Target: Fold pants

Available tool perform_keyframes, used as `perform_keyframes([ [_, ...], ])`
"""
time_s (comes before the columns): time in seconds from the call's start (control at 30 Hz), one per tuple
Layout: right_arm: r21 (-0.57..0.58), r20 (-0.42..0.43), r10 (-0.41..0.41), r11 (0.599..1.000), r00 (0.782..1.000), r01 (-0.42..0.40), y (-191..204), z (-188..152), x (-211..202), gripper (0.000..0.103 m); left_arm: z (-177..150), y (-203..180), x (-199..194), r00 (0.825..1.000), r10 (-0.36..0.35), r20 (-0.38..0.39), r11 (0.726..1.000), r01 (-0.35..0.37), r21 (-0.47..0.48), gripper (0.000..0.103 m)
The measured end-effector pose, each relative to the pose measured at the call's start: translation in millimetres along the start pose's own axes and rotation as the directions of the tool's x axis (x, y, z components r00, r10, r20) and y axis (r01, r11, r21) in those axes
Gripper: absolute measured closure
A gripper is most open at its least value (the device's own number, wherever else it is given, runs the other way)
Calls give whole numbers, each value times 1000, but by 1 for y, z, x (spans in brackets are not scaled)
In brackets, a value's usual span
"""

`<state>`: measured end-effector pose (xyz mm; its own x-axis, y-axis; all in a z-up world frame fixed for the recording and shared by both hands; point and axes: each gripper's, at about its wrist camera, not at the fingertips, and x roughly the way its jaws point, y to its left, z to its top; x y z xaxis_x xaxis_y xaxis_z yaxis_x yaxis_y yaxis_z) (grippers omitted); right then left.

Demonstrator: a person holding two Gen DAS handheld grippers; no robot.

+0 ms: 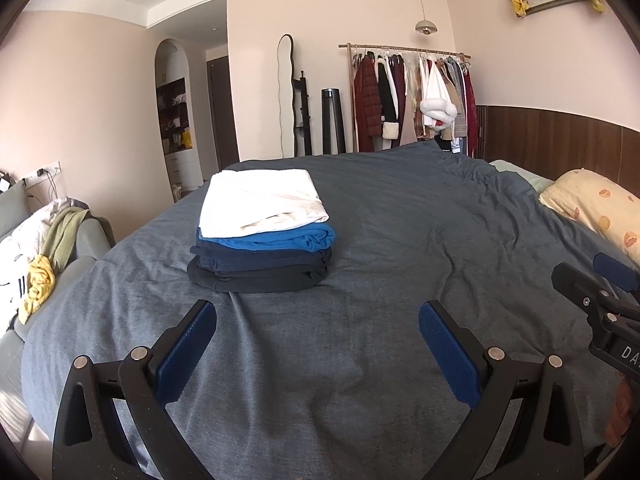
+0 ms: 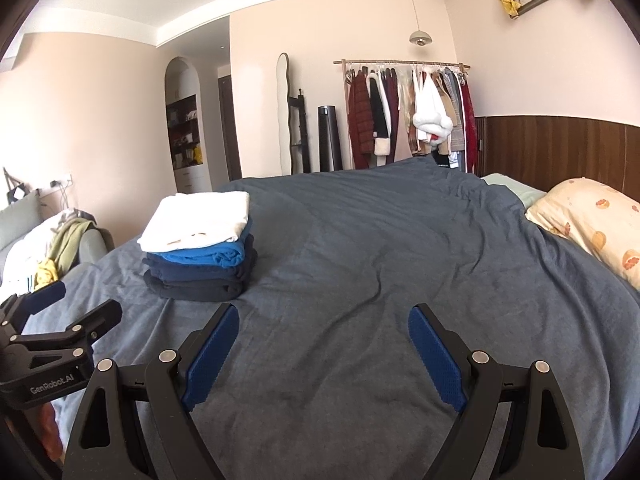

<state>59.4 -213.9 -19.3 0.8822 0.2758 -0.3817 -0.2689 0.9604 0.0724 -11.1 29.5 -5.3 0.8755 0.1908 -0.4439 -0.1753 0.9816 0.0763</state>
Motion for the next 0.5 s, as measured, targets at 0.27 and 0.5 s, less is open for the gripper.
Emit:
perform_keyframes([
  [0.27, 5, -5, 0, 1000, 1000, 0, -3, -4, -2, 15, -1, -5, -3, 1000, -6, -6, 1000, 6, 15, 0],
  [0.5, 3, -13, 1, 1000, 1000, -1, -2, -6, 0, 15, -2, -5, -2, 1000, -4, -6, 1000, 5, 17, 0],
])
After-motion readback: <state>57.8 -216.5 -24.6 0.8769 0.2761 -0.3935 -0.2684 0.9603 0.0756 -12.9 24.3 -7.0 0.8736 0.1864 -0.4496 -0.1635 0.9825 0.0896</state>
